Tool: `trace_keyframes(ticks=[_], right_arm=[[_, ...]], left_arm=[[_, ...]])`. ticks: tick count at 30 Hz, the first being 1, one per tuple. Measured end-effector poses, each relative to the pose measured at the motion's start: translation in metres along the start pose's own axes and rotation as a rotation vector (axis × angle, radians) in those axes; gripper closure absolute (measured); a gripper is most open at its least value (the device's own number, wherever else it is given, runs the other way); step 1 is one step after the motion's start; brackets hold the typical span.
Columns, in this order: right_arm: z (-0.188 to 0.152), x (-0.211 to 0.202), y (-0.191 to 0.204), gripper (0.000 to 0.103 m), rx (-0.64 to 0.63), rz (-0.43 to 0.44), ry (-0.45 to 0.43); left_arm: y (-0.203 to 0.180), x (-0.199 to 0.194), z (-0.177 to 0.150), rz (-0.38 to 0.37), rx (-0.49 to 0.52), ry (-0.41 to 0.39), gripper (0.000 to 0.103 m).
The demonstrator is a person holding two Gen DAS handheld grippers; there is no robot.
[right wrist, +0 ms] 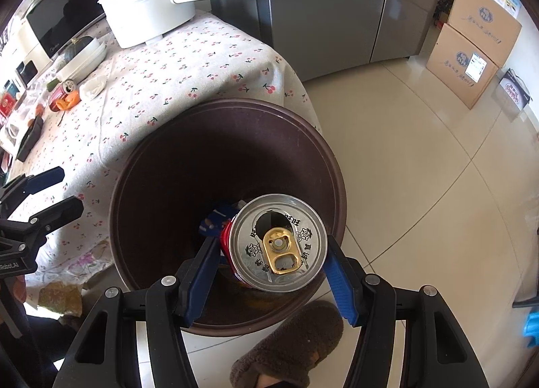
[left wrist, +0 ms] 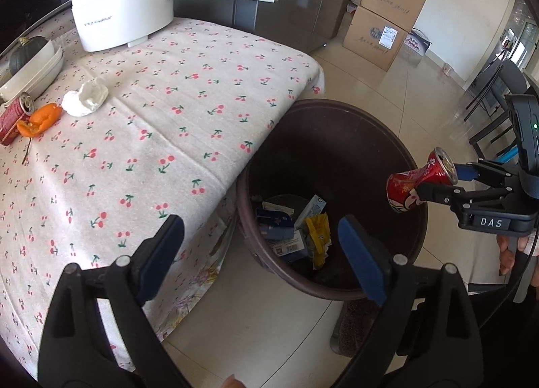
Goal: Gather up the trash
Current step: 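Open both grippers to drop the box and can into the bin, then move both grippers back over the table toward the tissue and orange peel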
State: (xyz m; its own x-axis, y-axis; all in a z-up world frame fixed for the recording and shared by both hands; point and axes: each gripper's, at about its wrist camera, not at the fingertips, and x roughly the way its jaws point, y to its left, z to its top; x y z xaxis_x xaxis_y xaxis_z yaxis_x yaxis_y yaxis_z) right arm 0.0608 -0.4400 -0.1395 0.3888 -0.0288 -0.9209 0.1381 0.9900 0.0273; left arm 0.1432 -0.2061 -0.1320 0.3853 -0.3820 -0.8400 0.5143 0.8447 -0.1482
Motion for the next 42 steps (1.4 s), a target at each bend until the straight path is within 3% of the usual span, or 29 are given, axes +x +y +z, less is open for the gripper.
trace_keyframes(ticks=[5, 7, 9, 22, 33, 42], right_arm=[[0.006, 0.005, 0.009, 0.039, -0.014, -0.036, 0.009], [0.008, 0.006, 0.013, 0.027, -0.020, -0.057, 0.007], [0.010, 0.003, 0.018, 0.022, -0.021, -0.055, -0.007], [0.025, -0.007, 0.064, 0.021, -0.096, -0.028, -0.042], [0.041, -0.010, 0.128, 0.019, -0.179, 0.009, -0.063], [0.058, 0.002, 0.187, 0.019, -0.234, 0.039, -0.066]], left_arm=[[0.016, -0.013, -0.007, 0.027, -0.029, -0.003, 0.007], [0.023, -0.018, -0.011, 0.044, -0.035, -0.004, 0.006], [0.030, -0.023, -0.013, 0.062, -0.041, -0.005, 0.004], [0.072, -0.055, -0.027, 0.114, -0.114, -0.025, 0.003], [0.129, -0.086, -0.052, 0.169, -0.225, -0.038, 0.003], [0.182, -0.106, -0.076, 0.268, -0.326, -0.064, 0.001]])
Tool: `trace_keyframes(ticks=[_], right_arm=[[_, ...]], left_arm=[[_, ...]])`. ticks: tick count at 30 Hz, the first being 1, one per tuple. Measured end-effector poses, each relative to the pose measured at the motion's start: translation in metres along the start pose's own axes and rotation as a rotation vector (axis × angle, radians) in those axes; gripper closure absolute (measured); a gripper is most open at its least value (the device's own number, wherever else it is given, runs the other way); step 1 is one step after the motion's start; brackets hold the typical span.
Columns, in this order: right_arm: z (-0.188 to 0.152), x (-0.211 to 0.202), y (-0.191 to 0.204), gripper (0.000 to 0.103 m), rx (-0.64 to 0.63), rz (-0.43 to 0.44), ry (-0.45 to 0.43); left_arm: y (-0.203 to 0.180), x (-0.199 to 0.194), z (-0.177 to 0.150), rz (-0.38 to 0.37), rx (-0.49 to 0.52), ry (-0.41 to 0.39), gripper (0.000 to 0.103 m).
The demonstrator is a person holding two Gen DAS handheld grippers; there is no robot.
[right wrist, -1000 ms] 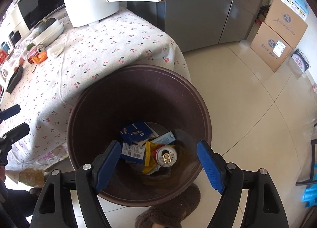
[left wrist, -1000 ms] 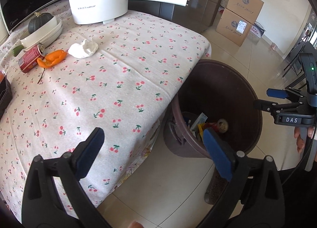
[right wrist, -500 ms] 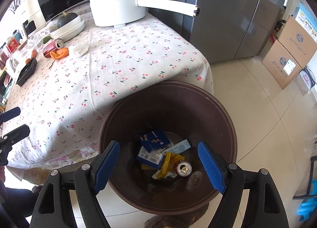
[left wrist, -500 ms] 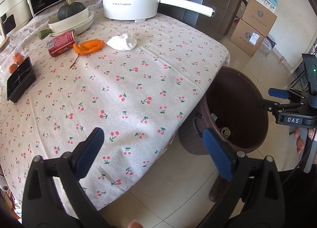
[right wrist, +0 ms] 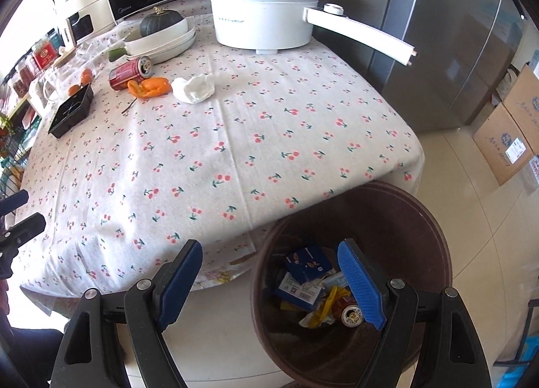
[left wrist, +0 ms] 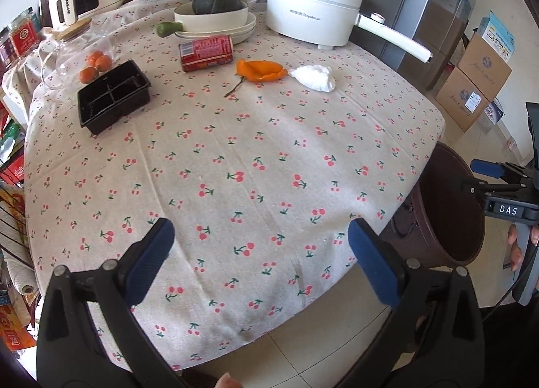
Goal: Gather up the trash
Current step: 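Move both grippers back over the table toward the tissue and orange peel, then grasp the white tissue with the right gripper while the left gripper grasps the orange peel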
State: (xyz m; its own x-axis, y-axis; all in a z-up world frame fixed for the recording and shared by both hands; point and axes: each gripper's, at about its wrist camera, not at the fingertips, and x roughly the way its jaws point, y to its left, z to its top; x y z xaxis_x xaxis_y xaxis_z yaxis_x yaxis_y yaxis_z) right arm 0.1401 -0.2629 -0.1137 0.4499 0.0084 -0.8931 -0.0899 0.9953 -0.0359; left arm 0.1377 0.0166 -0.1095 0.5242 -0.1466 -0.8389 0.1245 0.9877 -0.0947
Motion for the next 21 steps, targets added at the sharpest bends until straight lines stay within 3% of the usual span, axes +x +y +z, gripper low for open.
trace_keyframes(ticks=[4, 9, 14, 21], right_arm=[[0.016, 0.015, 0.024, 0.018, -0.013, 0.030, -0.007], [0.039, 0.045, 0.051, 0.018, -0.015, 0.072, -0.010], [0.071, 0.083, 0.068, 0.018, -0.023, 0.072, -0.001], [0.108, 0.125, 0.071, 0.017, -0.030, 0.050, -0.049]], left_arm=[[0.027, 0.005, 0.001, 0.073, -0.041, -0.032, 0.001], [0.054, 0.023, 0.009, 0.097, -0.101, -0.081, 0.000], [0.066, 0.055, 0.030, 0.149, -0.042, -0.090, 0.000], [0.085, 0.085, 0.060, 0.163, -0.018, -0.127, 0.000]])
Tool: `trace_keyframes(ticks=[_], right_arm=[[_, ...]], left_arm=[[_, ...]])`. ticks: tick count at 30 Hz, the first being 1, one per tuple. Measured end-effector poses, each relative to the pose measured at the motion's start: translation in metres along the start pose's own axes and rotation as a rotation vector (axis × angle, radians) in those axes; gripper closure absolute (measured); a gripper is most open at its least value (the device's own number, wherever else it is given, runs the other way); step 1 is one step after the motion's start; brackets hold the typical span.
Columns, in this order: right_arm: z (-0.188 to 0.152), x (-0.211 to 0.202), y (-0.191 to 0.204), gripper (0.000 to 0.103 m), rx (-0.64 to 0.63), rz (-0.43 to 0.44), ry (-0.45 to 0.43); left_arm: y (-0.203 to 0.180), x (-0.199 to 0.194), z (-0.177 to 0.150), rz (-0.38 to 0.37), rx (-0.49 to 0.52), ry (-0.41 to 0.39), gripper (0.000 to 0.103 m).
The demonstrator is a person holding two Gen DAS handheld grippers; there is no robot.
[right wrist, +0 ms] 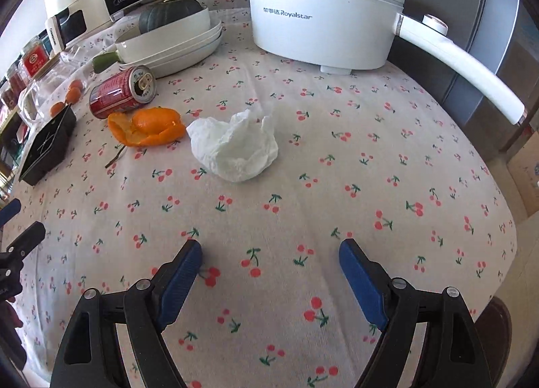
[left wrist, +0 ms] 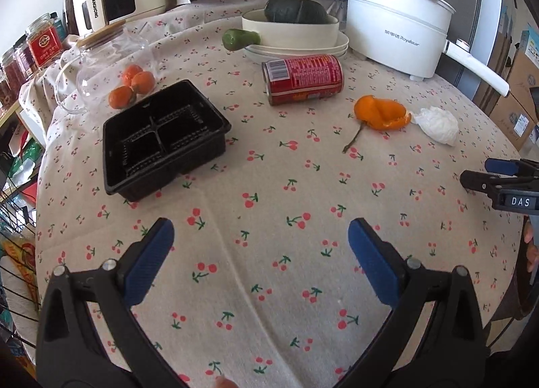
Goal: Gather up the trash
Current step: 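Grasp the white tissue with the right gripper while the left gripper grasps the orange peel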
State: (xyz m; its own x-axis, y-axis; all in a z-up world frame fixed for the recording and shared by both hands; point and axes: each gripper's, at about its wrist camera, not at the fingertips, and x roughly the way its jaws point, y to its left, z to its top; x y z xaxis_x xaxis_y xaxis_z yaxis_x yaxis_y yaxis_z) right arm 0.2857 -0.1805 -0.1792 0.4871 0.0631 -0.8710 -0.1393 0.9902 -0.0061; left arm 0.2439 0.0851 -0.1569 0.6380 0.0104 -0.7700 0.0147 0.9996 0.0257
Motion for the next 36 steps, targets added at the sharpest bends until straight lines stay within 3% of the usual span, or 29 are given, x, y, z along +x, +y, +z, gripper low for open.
trace_keyframes(ticks=[8, 11, 14, 16, 19, 31, 36], right_arm=[[0.035, 0.026, 0.011, 0.016, -0.047, 0.038, -0.079], [0.045, 0.031, 0.014, 0.024, -0.070, 0.058, -0.085], [0.048, 0.031, 0.015, 0.045, -0.098, 0.088, -0.100], [0.048, 0.030, 0.016, 0.065, -0.121, 0.102, -0.109], [0.047, 0.025, 0.014, 0.080, -0.154, 0.094, -0.130], [0.042, 0.015, -0.026, 0.083, -0.120, 0.075, -0.143], [0.036, 0.014, -0.039, 0.083, -0.105, 0.065, -0.135]], left_arm=[[-0.018, 0.023, 0.026, -0.071, 0.011, -0.017, 0.000], [-0.033, 0.030, 0.032, -0.096, 0.046, -0.008, 0.000], [-0.048, 0.039, 0.037, -0.117, 0.076, 0.000, 0.000], [-0.057, 0.044, 0.041, -0.144, 0.086, 0.002, 0.000], [-0.071, 0.050, 0.049, -0.164, 0.112, -0.001, 0.000], [-0.119, 0.075, 0.076, -0.184, 0.150, 0.001, 0.006], [-0.127, 0.086, 0.082, -0.155, 0.147, 0.013, 0.019]])
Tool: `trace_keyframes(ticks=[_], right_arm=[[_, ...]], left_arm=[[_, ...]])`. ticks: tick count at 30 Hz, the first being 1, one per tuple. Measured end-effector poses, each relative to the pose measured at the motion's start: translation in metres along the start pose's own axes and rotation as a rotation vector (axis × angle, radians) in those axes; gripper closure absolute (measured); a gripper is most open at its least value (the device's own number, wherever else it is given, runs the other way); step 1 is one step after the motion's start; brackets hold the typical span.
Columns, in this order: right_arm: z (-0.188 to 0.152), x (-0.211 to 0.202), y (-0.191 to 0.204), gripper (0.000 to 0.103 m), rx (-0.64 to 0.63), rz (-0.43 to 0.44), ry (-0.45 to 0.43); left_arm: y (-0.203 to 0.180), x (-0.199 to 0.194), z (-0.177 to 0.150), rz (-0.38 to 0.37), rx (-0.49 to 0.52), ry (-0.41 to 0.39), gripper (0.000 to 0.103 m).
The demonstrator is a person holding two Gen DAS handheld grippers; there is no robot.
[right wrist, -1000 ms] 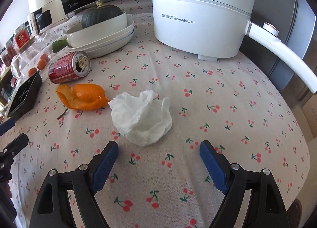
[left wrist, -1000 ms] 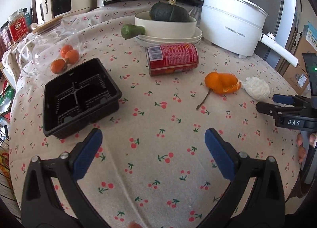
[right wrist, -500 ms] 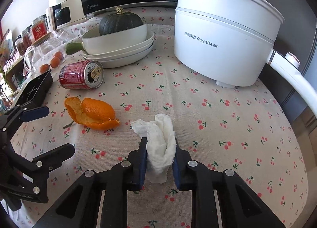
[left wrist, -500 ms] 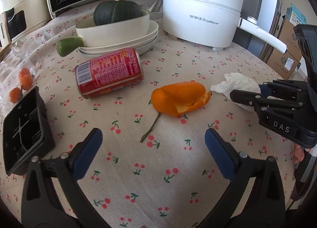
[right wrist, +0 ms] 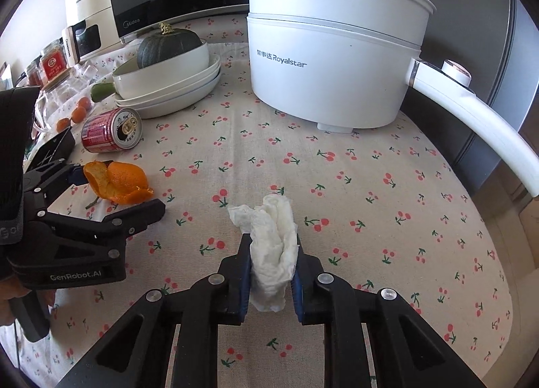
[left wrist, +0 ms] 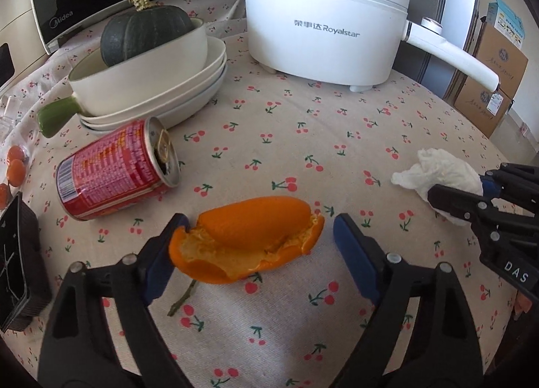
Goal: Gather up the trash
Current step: 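Grasp the white tissue with the right gripper while the left gripper grasps the orange peel, then carry the tissue and orange peel over the brown bin with both grippers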
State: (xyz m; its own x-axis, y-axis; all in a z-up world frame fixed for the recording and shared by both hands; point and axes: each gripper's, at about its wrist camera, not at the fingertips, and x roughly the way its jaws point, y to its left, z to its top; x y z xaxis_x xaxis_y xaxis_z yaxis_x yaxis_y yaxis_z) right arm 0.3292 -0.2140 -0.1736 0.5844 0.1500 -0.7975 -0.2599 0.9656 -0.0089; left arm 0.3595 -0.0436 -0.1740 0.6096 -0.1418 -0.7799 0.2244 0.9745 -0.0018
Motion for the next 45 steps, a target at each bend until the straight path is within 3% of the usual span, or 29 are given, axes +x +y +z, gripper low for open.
trace_keyframes(ticks=[3, 8, 9, 11, 26, 45], right_arm=[[-0.002, -0.003, -0.005, 0.083, 0.011, 0.000, 0.001], [-0.003, -0.012, -0.004, 0.083, 0.010, 0.000, 0.001], [-0.003, -0.014, -0.003, 0.083, 0.005, 0.001, 0.001], [-0.004, -0.022, 0.000, 0.083, -0.011, -0.004, -0.002], [-0.014, -0.101, 0.008, 0.083, -0.010, -0.037, -0.052], [-0.078, -0.183, 0.003, 0.083, 0.027, -0.064, -0.071]], left_arm=[[-0.001, -0.002, 0.002, 0.008, -0.001, -0.007, 0.036], [-0.003, -0.012, 0.003, 0.020, 0.014, -0.015, 0.051], [-0.003, -0.015, 0.003, 0.017, 0.009, -0.017, 0.062], [-0.003, -0.022, 0.002, 0.003, 0.006, -0.011, 0.072], [-0.016, -0.086, -0.030, -0.044, 0.009, -0.027, 0.079], [-0.065, -0.165, -0.080, -0.137, 0.095, -0.068, 0.082]])
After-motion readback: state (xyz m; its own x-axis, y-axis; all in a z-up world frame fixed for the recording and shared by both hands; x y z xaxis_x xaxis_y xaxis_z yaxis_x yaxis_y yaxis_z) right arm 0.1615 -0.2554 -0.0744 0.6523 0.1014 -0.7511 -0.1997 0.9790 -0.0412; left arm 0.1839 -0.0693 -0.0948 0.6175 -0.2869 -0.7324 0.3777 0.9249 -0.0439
